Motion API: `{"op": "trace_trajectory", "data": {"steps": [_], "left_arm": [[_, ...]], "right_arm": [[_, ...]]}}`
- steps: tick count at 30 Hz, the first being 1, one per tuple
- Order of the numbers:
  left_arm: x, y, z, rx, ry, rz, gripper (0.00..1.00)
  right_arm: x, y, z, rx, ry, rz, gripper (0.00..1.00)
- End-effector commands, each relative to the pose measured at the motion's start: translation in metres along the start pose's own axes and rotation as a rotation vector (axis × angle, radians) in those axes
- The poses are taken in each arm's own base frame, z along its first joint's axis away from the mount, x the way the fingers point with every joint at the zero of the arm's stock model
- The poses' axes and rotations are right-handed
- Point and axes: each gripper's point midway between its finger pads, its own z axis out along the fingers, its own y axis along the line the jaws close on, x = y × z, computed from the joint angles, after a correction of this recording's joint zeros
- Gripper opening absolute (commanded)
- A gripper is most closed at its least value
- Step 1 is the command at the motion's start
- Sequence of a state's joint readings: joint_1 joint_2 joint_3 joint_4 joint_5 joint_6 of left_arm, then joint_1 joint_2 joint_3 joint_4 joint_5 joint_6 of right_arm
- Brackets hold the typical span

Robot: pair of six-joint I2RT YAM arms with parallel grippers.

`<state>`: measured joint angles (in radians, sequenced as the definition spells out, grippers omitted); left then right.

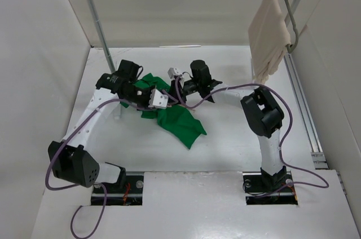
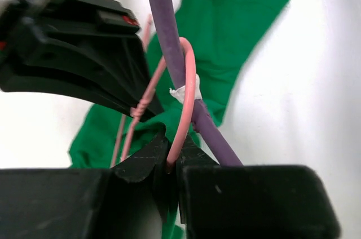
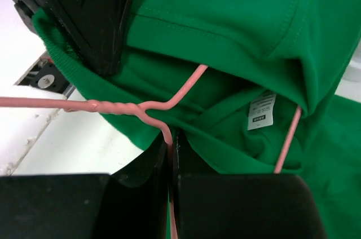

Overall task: Place the t-shirt on the hanger
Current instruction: Place tshirt on hanger

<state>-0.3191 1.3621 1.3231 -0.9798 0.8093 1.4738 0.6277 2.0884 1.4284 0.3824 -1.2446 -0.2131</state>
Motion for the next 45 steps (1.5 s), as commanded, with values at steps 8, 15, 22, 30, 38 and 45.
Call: {"op": "trace_trajectory", "data": {"steps": [8, 15, 22, 30, 38, 45], "left_arm": [[0.013, -0.079, 0.008, 0.095, 0.025, 0.036, 0.58], [0.048, -0.058, -0.037, -0.146, 0.200, 0.027, 0.88], [0.060, -0.027, -0.093, -0.501, 0.346, 0.112, 1.00], [0.059, 0.024, -0.099, -0.763, 0.268, 0.149, 1.00], [0.104, 0.041, -0.053, -0.372, 0.318, 0.174, 1.00], [0.136, 0.066, -0.028, -0.259, 0.327, 0.188, 1.00]], "right_arm": [[0.023, -0.026, -0.008, 0.126, 0.041, -0.003, 0.00], [0.031, -0.026, -0.010, 0.134, 0.054, -0.018, 0.00], [0.038, -0.027, -0.005, 0.133, 0.061, -0.010, 0.00], [0.037, -0.019, -0.002, 0.111, 0.071, -0.033, 0.00], [0.029, -0.015, -0.005, 0.107, 0.081, -0.062, 0.00], [0.020, -0.019, -0.005, 0.116, 0.081, -0.090, 0.00]]}}
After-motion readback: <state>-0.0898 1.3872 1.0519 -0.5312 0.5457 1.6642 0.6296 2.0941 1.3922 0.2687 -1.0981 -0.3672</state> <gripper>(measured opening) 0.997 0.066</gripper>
